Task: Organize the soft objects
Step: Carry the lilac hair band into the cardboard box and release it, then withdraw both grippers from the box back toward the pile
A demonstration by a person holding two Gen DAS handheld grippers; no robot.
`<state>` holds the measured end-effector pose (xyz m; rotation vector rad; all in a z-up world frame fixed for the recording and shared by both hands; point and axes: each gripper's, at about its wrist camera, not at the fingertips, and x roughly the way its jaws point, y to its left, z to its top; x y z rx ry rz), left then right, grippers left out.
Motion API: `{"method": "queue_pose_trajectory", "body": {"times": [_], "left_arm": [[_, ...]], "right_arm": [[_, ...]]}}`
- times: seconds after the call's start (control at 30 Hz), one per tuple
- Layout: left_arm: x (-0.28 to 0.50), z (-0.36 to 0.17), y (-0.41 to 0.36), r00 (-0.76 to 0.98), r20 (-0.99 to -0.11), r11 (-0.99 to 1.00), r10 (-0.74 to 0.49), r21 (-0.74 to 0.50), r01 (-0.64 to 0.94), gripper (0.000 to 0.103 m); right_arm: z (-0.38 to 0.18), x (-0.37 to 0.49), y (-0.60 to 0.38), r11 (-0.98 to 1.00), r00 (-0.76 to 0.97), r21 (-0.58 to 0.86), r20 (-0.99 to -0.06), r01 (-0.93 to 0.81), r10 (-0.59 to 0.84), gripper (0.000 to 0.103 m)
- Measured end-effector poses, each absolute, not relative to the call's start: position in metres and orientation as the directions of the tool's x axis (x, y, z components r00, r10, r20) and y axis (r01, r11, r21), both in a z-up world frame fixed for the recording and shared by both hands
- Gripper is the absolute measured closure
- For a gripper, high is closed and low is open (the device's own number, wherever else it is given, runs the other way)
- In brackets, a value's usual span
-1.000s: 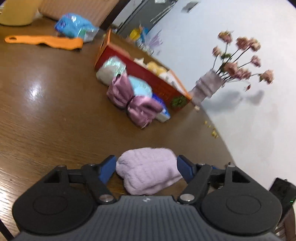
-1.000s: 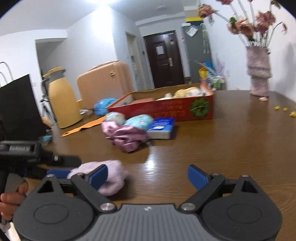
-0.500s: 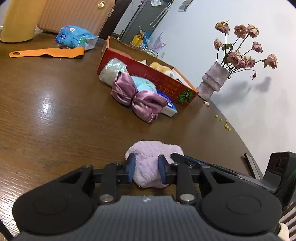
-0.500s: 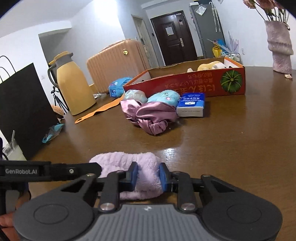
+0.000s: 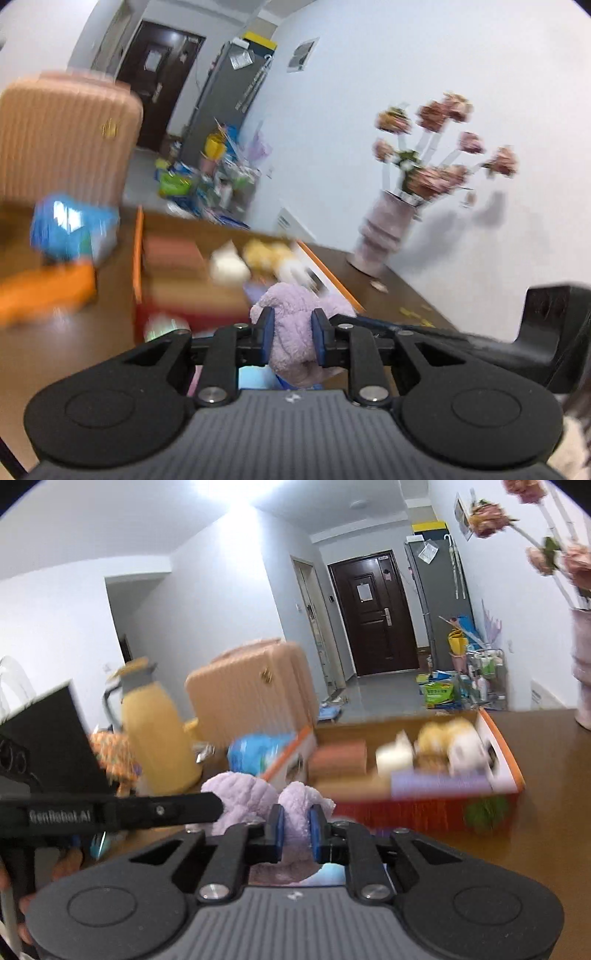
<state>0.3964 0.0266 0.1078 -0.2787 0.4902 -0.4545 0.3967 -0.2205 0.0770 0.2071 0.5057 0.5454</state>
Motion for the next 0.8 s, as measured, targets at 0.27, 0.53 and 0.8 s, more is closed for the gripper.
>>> {"method": "queue_pose_trajectory", "body": {"times": [0.27,0.53,0.8], "left_arm": [[0.570,0.072,0.008,0.753,-0.615,0.967,-0.235,-0.071,0.244,0.081],[0.593,0.044,0.016,0.742,-0.647,0.979,-0.179,-0.045,0.197,0.072],[0.519,0.089,0.024,0.808,-0.554,0.975,-0.200,-0.033,0.218,0.053]], "right_arm": [[0.036,0.607,-0.163,0.871,0.611,0.325,-0.622,-0.368,0.490,0.088],[0.004,0.640,-0.148,0.907,0.576,0.295,-0.701,-0.301,0.419,0.066],[0.050,0.569,-0.190,0.928,0.702,0.187,-0.610,-0.323,0.367,0.042]]}}
